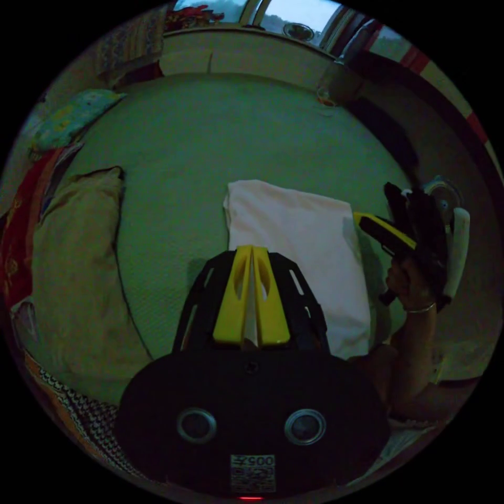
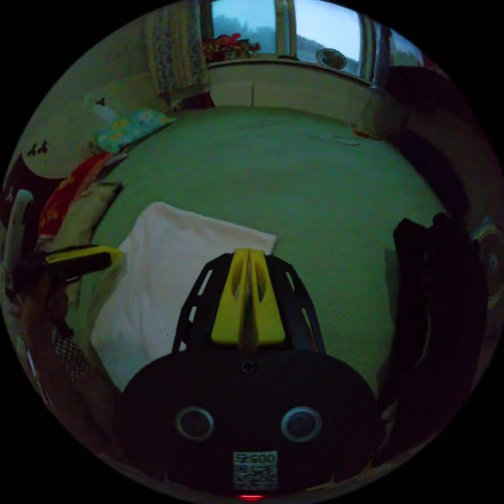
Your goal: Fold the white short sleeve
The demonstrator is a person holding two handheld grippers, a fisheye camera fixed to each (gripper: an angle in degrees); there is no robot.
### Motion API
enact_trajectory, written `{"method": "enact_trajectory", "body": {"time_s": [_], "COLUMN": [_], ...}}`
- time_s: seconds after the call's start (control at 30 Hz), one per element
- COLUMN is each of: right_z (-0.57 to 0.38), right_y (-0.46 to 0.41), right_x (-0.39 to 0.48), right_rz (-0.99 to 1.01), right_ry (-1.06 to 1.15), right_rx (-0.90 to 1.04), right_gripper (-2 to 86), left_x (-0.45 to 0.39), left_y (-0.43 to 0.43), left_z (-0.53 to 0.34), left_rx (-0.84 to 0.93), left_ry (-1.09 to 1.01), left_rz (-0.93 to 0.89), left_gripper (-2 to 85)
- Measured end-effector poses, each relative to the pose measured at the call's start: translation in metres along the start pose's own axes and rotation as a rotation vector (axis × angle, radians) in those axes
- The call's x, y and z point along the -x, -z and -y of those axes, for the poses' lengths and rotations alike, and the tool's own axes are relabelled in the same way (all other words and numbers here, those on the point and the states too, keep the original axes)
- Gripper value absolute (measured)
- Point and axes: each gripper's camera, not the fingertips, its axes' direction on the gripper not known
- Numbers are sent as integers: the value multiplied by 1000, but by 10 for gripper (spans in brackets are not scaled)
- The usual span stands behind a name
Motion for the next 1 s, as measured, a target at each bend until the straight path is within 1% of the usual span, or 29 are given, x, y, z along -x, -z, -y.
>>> {"method": "enact_trajectory", "body": {"time_s": [0.07, 0.13, 0.2, 0.33, 0.4, 0.5, 0.63, 0.67, 0.73, 0.77, 0.83, 0.93, 1.0], "right_z": [-3, -6, -8, -13, -18, -28, -49, -55, -62, -65, -69, -90, -110], "right_y": [-12, -12, -11, -11, -7, 14, 39, 42, 46, 46, 49, 57, 61], "right_x": [-1, -4, -9, -12, -14, -24, -33, -36, -38, -39, -38, -35, -31], "right_rz": [-40, -56, -90, -148, -147, -105, 124, 170, 219, 240, 214, 144, 156], "right_ry": [29, 34, 33, 58, 59, 19, 34, 8, -4, 1, 12, -30, -69], "right_rx": [66, 48, 44, 44, 29, -14, -60, -74, -105, -90, -60, -21, 17], "right_gripper": [-11, -11, -12, -13, -13, -12, 1, 17, 40, 55, 70, 78, 80], "left_x": [1, 2, 4, 18, 24, 38, 47, 46, 38, 36, 26, 22, 25], "left_y": [-4, -9, -9, 0, 8, 25, 37, 38, 38, 39, 41, 45, 47], "left_z": [1, 1, 0, -7, -11, -19, -25, -25, -23, -23, -22, -23, -25], "left_rx": [39, 79, 87, 56, 34, -48, -129, -130, -102, -100, -109, -121, -136], "left_ry": [2, -8, -21, 6, 8, 67, 74, 63, 22, 8, -48, -76, -69], "left_rz": [5, 66, 86, -5, -8, -29, -135, -131, -66, -45, 18, 30, 29], "left_gripper": [-4, -2, 0, 0, -1, -3, -5, -5, -5, -5, -5, -6, -6]}}
